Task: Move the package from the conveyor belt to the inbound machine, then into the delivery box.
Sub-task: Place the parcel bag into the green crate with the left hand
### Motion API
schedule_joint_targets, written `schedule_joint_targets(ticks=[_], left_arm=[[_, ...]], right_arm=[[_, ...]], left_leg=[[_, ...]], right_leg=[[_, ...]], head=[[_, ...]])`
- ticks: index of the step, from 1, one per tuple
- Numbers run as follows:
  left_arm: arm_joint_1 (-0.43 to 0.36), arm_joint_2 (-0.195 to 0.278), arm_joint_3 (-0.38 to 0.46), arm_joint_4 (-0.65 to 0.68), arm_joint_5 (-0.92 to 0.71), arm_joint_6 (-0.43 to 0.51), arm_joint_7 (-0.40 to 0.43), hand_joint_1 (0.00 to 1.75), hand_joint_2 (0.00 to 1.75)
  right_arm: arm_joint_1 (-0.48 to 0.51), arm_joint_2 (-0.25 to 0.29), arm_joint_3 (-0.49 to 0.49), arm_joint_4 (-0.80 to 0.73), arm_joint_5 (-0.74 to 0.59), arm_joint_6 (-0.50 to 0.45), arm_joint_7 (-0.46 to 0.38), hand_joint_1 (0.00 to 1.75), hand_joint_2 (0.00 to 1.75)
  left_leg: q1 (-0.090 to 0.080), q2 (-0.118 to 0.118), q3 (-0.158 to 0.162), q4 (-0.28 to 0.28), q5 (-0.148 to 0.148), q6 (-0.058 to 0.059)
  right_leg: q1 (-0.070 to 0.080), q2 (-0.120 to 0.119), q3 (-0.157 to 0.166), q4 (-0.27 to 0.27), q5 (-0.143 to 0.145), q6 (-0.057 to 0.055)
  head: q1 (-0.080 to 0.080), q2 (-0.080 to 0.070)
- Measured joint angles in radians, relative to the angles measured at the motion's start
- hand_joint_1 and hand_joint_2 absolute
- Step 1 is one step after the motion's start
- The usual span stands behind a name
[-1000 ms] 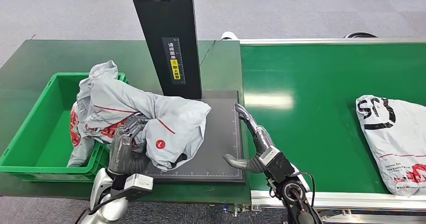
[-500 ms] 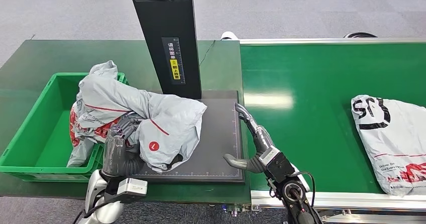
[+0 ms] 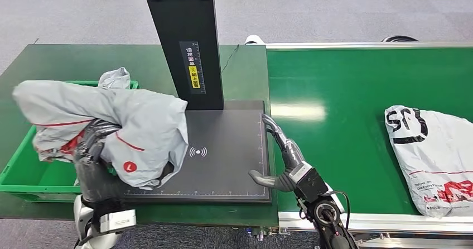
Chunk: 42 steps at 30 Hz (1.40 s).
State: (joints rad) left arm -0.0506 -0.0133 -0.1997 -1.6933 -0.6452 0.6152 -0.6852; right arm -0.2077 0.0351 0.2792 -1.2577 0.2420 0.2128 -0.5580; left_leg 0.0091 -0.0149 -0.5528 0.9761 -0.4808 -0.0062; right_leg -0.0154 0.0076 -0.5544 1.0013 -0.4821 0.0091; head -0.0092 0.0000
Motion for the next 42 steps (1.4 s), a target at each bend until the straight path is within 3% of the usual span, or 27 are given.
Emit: schedule_joint_targets(ticks=[3, 6, 12, 19, 22, 25, 32, 35, 39, 42], left_arm=[[-0.004, 0.009, 0.050, -0.023, 0.029, 0.042, 0.067, 1.75, 1.75], [-0.051, 0.024, 0.158, 0.027, 0.091, -0.015, 0.176, 1.75, 1.75], [-0.127, 0.035, 0.318, 0.154, 0.122, -0.129, 0.198, 1.75, 1.75], [-0.202, 0.034, 0.406, 0.316, 0.257, -0.405, 0.337, 1.75, 1.75], [-0.239, 0.039, 0.441, 0.422, 0.325, -0.488, 0.332, 1.75, 1.75], [-0.267, 0.044, 0.476, 0.508, 0.368, -0.511, 0.312, 1.75, 1.75], [-0.315, 0.048, 0.544, 0.618, 0.558, -0.605, 0.299, 1.75, 1.75], [-0.336, 0.047, 0.567, 0.658, 0.631, -0.582, 0.269, 1.75, 1.75], [-0.348, 0.043, 0.572, 0.671, 0.586, -0.400, 0.211, 1.75, 1.75], [-0.351, 0.042, 0.571, 0.672, 0.574, -0.369, 0.208, 1.75, 1.75]], right_arm=[[0.001, -0.002, 0.000, 0.000, 0.000, -0.006, 0.002, 0.00, 1.75], [0.010, -0.004, 0.000, -0.005, 0.000, -0.011, 0.004, 0.00, 1.75], [0.020, -0.007, -0.001, -0.013, 0.005, -0.014, 0.004, 0.00, 1.75], [0.021, -0.006, -0.008, -0.014, 0.021, -0.009, 0.005, 0.00, 1.75], [0.021, -0.006, -0.010, -0.014, 0.027, -0.006, 0.004, 0.00, 1.75], [0.021, -0.006, -0.010, -0.013, 0.032, -0.006, 0.004, 0.00, 1.75], [0.014, -0.004, -0.010, -0.009, 0.034, -0.006, 0.004, 0.00, 1.75], [0.005, -0.002, -0.010, -0.003, 0.034, -0.006, 0.004, 0.00, 1.75], [0.004, 0.002, -0.010, 0.000, 0.034, -0.009, 0.004, 0.00, 1.75], [0.004, 0.003, -0.010, 0.000, 0.034, -0.010, 0.004, 0.00, 1.75]], left_leg=[[0.000, 0.000, 0.000, 0.000, 0.000, 0.000], [0.000, 0.000, 0.000, 0.000, 0.001, -0.001], [0.001, 0.003, 0.000, 0.000, 0.002, -0.002], [0.001, 0.003, 0.000, 0.000, 0.002, -0.002], [0.001, 0.003, 0.000, 0.000, 0.002, -0.002], [0.001, 0.003, 0.000, 0.000, 0.002, -0.002], [0.001, 0.002, 0.000, 0.000, 0.002, -0.002], [0.001, 0.000, 0.002, 0.000, 0.002, -0.002], [0.001, -0.001, 0.005, -0.001, 0.003, -0.003], [0.001, -0.001, 0.006, -0.001, 0.004, -0.004]], right_leg=[[0.000, 0.000, 0.000, 0.000, 0.000, 0.000], [0.001, 0.000, 0.000, 0.000, 0.001, -0.001], [0.001, 0.001, -0.001, 0.000, 0.002, -0.002], [0.001, 0.001, -0.001, 0.000, 0.002, -0.002], [0.001, 0.002, -0.001, 0.000, 0.002, -0.002], [0.001, 0.002, -0.001, 0.000, 0.002, -0.002], [0.001, 0.001, 0.000, 0.000, 0.002, -0.002], [0.001, 0.000, 0.002, 0.000, 0.002, -0.002], [0.001, -0.001, 0.005, 0.000, 0.002, -0.003], [0.001, -0.001, 0.006, 0.000, 0.002, -0.003]], head=[[0.000, 0.000], [0.000, 0.000], [0.000, 0.000], [0.000, 0.000], [0.000, 0.000], [0.000, 0.000], [0.000, 0.000], [0.000, 0.000], [0.000, 0.000], [0.000, 0.000]])
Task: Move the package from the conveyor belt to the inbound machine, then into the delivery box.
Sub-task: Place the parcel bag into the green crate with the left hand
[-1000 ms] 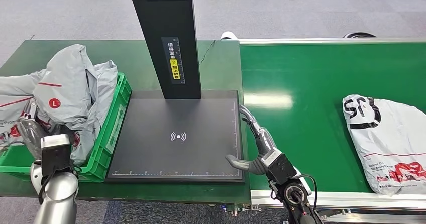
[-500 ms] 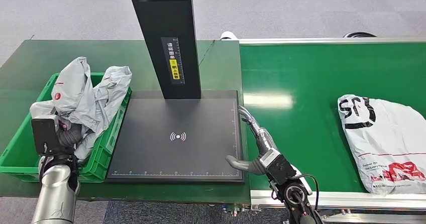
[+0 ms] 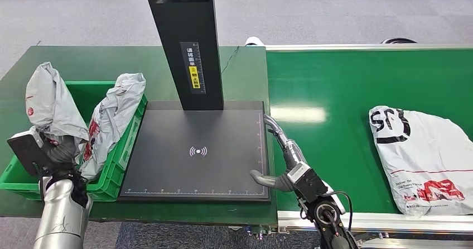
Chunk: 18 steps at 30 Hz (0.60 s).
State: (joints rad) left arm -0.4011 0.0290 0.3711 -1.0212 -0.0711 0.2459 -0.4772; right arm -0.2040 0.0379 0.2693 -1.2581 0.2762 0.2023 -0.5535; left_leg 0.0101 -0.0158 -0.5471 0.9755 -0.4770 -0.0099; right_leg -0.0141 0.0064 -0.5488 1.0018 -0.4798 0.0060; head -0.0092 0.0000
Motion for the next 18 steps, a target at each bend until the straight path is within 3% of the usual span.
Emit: schedule_joint_targets(ticks=[10, 11, 14, 15, 18], left_arm=[[-0.003, -0.001, -0.004, 0.002, -0.003, 0.009, -0.001, 1.75, 1.75], [-0.003, -0.001, -0.005, 0.002, -0.007, 0.020, -0.006, 1.60, 1.75], [-0.002, -0.003, -0.008, -0.005, -0.040, 0.104, -0.040, 0.33, 1.75], [0.000, -0.005, -0.009, -0.010, -0.050, 0.130, -0.048, 0.03, 1.75], [0.010, -0.008, -0.014, -0.030, -0.079, 0.158, -0.047, 0.00, 1.75]], right_arm=[[0.000, 0.001, 0.000, 0.000, 0.000, 0.000, 0.000, 0.00, 1.75], [0.000, 0.001, 0.000, 0.000, 0.000, 0.000, 0.000, 0.00, 1.75], [0.000, 0.001, 0.000, 0.000, 0.000, -0.001, 0.004, 0.00, 1.75], [0.000, 0.001, 0.000, 0.000, 0.000, -0.002, 0.006, 0.00, 1.75], [-0.004, 0.001, 0.000, 0.003, 0.000, -0.004, 0.012, 0.00, 1.75]], left_leg=[[0.000, 0.000, 0.000, 0.000, 0.000, 0.000], [0.000, 0.000, 0.000, 0.000, 0.000, 0.000], [0.000, 0.000, 0.000, 0.000, 0.000, 0.000], [0.000, 0.000, 0.000, 0.000, 0.000, 0.000], [0.000, 0.001, -0.001, 0.000, 0.000, 0.000]], right_leg=[[0.000, 0.000, 0.000, 0.000, 0.000, 0.000], [0.000, 0.000, 0.000, 0.000, 0.000, 0.000], [0.000, 0.000, 0.001, 0.000, 0.000, 0.000], [0.000, 0.000, 0.000, 0.000, 0.000, 0.000], [0.000, 0.001, -0.001, 0.000, 0.000, 0.000]], head=[[0.000, 0.000], [0.000, 0.000], [0.000, 0.000], [0.000, 0.000], [0.000, 0.000]])
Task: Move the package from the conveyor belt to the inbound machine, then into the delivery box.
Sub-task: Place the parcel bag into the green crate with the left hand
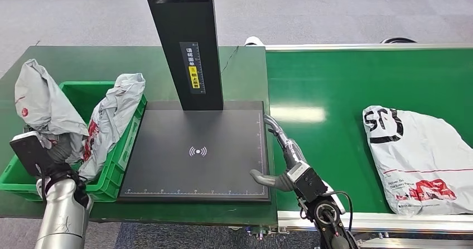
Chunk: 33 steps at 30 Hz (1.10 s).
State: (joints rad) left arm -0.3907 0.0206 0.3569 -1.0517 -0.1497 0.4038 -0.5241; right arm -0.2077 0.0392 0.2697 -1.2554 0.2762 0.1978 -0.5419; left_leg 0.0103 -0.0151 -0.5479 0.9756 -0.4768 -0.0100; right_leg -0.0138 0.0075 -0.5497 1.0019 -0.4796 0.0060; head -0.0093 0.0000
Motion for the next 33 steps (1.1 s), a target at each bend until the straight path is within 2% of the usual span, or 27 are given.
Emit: schedule_joint_targets(ticks=[5, 10, 17, 24, 26, 33], left_arm=[[0.019, -0.005, -0.020, -0.035, -0.038, 0.021, 0.003, 0.00, 1.75], [0.064, -0.025, -0.027, -0.131, -0.059, 0.129, -0.090, 0.00, 1.75], [0.108, -0.047, -0.041, -0.243, -0.070, 0.174, -0.095, 0.00, 1.75], [0.144, -0.060, -0.051, -0.341, 0.010, 0.225, -0.167, 0.00, 1.75], [0.165, -0.062, -0.073, -0.408, 0.056, 0.202, -0.175, 0.00, 1.75], [0.221, -0.073, -0.201, -0.617, 0.122, -0.005, -0.180, 0.00, 1.75]], right_arm=[[-0.016, 0.000, 0.000, 0.011, 0.000, -0.001, 0.005, 0.00, 1.75], [-0.022, 0.000, 0.001, 0.021, -0.002, -0.002, 0.004, 0.00, 1.75], [-0.025, 0.000, 0.002, 0.027, -0.004, -0.005, 0.004, 0.00, 1.75], [-0.026, 0.001, 0.003, 0.027, -0.008, -0.009, 0.004, 0.00, 1.75], [-0.028, 0.002, 0.003, 0.027, -0.015, -0.010, 0.002, 0.00, 1.75], [-0.034, 0.004, 0.003, 0.027, -0.036, -0.013, -0.009, 0.00, 1.75]], left_leg=[[0.000, 0.000, -0.002, 0.000, 0.000, 0.000], [0.000, 0.001, -0.005, 0.000, 0.000, 0.000], [0.000, 0.001, -0.007, 0.000, 0.000, 0.000], [0.000, 0.001, -0.007, 0.000, 0.000, 0.000], [0.000, 0.001, -0.007, 0.000, 0.000, 0.000], [0.000, 0.001, -0.008, 0.001, -0.001, 0.000]], right_leg=[[0.000, 0.000, -0.002, 0.000, 0.000, 0.000], [0.000, 0.000, -0.005, 0.000, 0.000, 0.000], [0.000, 0.000, -0.007, 0.000, 0.000, 0.000], [0.000, 0.000, -0.007, 0.000, 0.000, 0.000], [0.000, 0.000, -0.007, 0.000, 0.000, 0.000], [0.000, 0.000, -0.008, 0.000, 0.000, 0.000]], head=[[0.000, 0.000], [0.000, 0.000], [0.000, 0.000], [0.000, 0.000], [0.000, 0.000], [0.000, 0.000]])
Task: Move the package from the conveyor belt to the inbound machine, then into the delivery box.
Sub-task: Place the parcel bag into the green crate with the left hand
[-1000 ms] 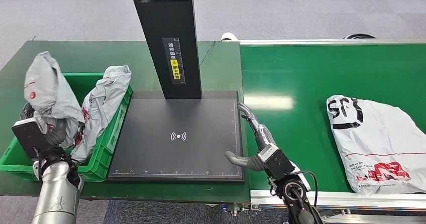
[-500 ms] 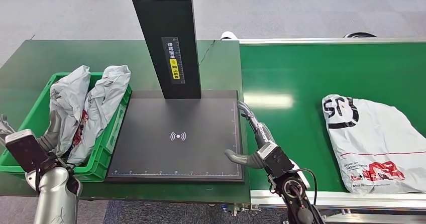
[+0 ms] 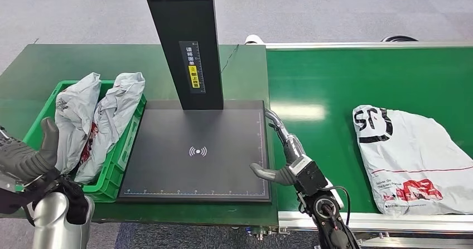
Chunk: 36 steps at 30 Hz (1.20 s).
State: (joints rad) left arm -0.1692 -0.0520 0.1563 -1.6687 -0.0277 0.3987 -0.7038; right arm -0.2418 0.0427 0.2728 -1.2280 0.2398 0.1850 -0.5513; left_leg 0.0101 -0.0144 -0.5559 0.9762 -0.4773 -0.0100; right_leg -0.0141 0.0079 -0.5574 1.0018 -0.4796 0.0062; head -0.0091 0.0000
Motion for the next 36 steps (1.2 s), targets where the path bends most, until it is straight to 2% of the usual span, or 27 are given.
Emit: schedule_joint_targets(ticks=[3, 8, 14, 17, 20, 25, 36], left_arm=[[0.018, -0.002, -0.060, -0.050, 0.016, -0.090, 0.000, 0.00, 1.75], [0.038, -0.003, -0.138, -0.089, 0.025, -0.187, 0.000, 0.00, 1.75], [0.051, 0.000, -0.200, -0.099, 0.033, -0.263, 0.000, 0.00, 1.75], [0.057, 0.012, -0.233, -0.089, 0.040, -0.392, 0.010, 0.00, 1.75], [0.062, 0.022, -0.272, -0.056, 0.028, -0.503, 0.062, 0.00, 1.75], [0.056, 0.025, -0.316, 0.050, 0.051, -0.632, 0.165, 0.00, 1.75], [0.012, 0.022, -0.362, 0.263, 0.086, -0.745, 0.219, 0.00, 1.75]], right_arm=[[-0.001, 0.000, 0.000, 0.000, -0.004, 0.000, -0.003, 0.00, 1.75], [-0.003, 0.000, 0.000, 0.000, -0.012, 0.000, -0.005, 0.00, 1.75], [-0.003, 0.000, 0.000, 0.000, -0.014, 0.000, -0.006, 0.00, 1.75], [-0.002, 0.000, 0.000, -0.001, -0.014, 0.002, -0.008, 0.00, 1.75], [0.006, 0.000, -0.002, -0.004, -0.022, 0.007, -0.013, 0.00, 1.75], [0.022, 0.000, -0.020, -0.013, -0.060, 0.029, -0.019, 0.00, 1.75], [0.034, 0.005, -0.040, -0.014, -0.071, 0.046, -0.019, 0.00, 1.75]], left_leg=[[0.000, 0.000, 0.000, 0.000, 0.000, 0.000], [0.000, 0.000, 0.000, 0.000, 0.000, 0.000], [0.000, 0.000, 0.000, 0.000, 0.000, 0.000], [0.000, 0.000, 0.000, 0.000, 0.000, 0.000], [0.000, 0.000, 0.000, 0.000, 0.000, 0.000], [0.000, 0.001, 0.000, 0.000, 0.000, 0.000], [0.000, 0.001, 0.000, 0.000, 0.000, 0.000]], right_leg=[[0.000, 0.000, 0.000, 0.000, 0.000, 0.000], [0.000, 0.000, 0.000, 0.000, 0.000, 0.000], [0.000, 0.000, 0.000, 0.000, 0.000, 0.000], [0.000, 0.000, 0.000, 0.000, 0.000, 0.000], [0.000, 0.000, -0.001, 0.000, 0.000, 0.000], [0.000, 0.000, -0.001, 0.000, 0.000, 0.000], [0.000, 0.000, -0.001, 0.000, 0.000, 0.000]], head=[[0.000, 0.000], [0.000, 0.000], [0.000, 0.000], [0.000, 0.000], [0.000, 0.000], [0.000, 0.000], [0.000, 0.000]])
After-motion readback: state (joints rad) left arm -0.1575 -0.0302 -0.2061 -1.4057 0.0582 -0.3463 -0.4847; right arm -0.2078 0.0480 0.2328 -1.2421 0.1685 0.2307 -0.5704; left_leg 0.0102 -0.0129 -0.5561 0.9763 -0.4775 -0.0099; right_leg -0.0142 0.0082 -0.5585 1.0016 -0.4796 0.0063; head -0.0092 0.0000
